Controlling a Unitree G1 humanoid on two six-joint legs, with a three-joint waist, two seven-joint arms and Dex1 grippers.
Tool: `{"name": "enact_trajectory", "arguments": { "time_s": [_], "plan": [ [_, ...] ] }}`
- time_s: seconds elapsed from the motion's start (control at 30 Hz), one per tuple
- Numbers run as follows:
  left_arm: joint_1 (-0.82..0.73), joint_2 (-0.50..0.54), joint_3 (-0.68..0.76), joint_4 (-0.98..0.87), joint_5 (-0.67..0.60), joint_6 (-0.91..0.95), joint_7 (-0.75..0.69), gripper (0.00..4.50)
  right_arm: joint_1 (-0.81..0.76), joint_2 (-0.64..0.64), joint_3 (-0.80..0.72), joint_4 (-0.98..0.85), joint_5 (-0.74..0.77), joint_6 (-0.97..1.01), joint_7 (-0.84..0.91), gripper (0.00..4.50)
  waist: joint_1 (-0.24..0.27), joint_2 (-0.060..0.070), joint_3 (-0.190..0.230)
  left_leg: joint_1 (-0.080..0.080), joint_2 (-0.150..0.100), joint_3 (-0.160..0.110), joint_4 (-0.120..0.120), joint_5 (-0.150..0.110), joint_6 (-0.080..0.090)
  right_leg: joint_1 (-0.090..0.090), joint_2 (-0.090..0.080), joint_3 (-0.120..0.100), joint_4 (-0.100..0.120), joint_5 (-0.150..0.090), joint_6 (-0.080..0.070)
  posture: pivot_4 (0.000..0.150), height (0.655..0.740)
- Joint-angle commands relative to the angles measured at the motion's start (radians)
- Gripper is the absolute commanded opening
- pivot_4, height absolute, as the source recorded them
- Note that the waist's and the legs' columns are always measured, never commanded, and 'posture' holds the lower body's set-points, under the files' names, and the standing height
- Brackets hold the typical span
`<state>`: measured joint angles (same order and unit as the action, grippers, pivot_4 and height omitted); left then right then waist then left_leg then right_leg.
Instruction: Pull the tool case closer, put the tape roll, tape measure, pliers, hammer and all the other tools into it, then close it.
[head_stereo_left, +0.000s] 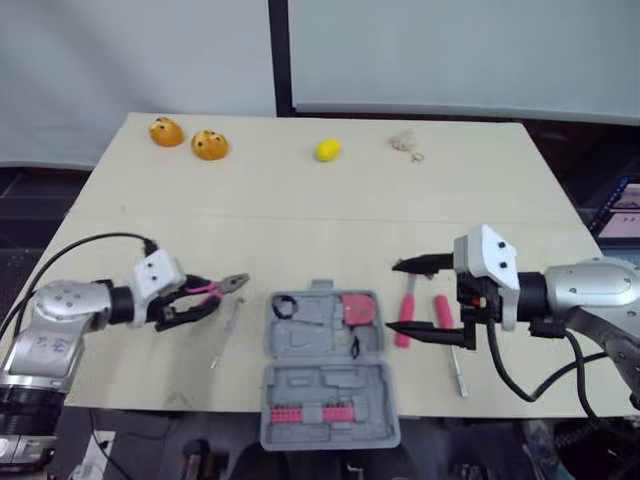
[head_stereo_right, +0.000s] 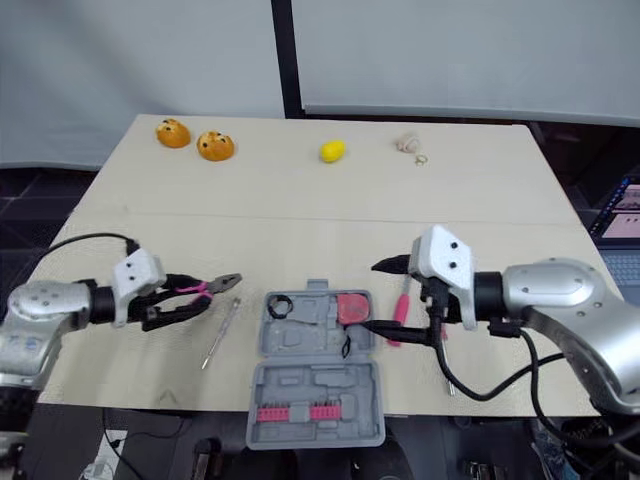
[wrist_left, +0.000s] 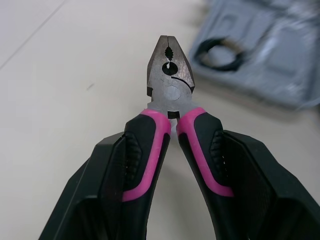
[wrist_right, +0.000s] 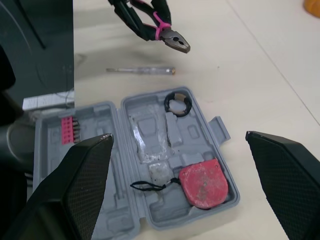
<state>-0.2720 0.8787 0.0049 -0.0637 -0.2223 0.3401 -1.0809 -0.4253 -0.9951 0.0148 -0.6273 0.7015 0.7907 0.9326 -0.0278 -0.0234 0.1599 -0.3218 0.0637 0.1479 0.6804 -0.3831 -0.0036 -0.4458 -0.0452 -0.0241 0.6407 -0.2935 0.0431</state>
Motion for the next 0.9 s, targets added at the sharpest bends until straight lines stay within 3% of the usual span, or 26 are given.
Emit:
{"name": "enact_trajectory", "arguments": {
  "time_s": [0.03,0.4,0.9],
  "plan": [
    [-0.079,-0.018,-0.109,-0.135,-0.016,0.099,-0.044,2.44,-0.111,0.009,0.099,-0.007,-0.046,0.063,-0.017,4.50,-0.003,0.001,0.000,0.000,0.000,0.000,0.000,0.000,0.000,0.000,0.001,0.001,0.000,0.000,0.000,0.150,0.7370],
    [-0.276,-0.185,-0.344,-0.112,0.070,0.138,-0.036,2.44,-0.334,0.152,0.409,0.121,-0.275,0.131,-0.038,4.50,0.001,0.001,0.001,-0.001,0.000,0.002,0.002,0.001,-0.001,-0.002,0.004,0.003,0.002,0.000,0.000,0.150,0.7370],
    [-0.348,-0.280,-0.393,-0.046,0.114,0.075,-0.051,2.44,-0.313,0.199,0.594,0.167,-0.508,0.071,-0.022,4.50,0.000,0.002,0.001,-0.002,0.000,0.002,0.003,0.002,-0.001,-0.003,0.004,0.002,0.003,0.000,0.000,0.150,0.7370]
  ]
}}
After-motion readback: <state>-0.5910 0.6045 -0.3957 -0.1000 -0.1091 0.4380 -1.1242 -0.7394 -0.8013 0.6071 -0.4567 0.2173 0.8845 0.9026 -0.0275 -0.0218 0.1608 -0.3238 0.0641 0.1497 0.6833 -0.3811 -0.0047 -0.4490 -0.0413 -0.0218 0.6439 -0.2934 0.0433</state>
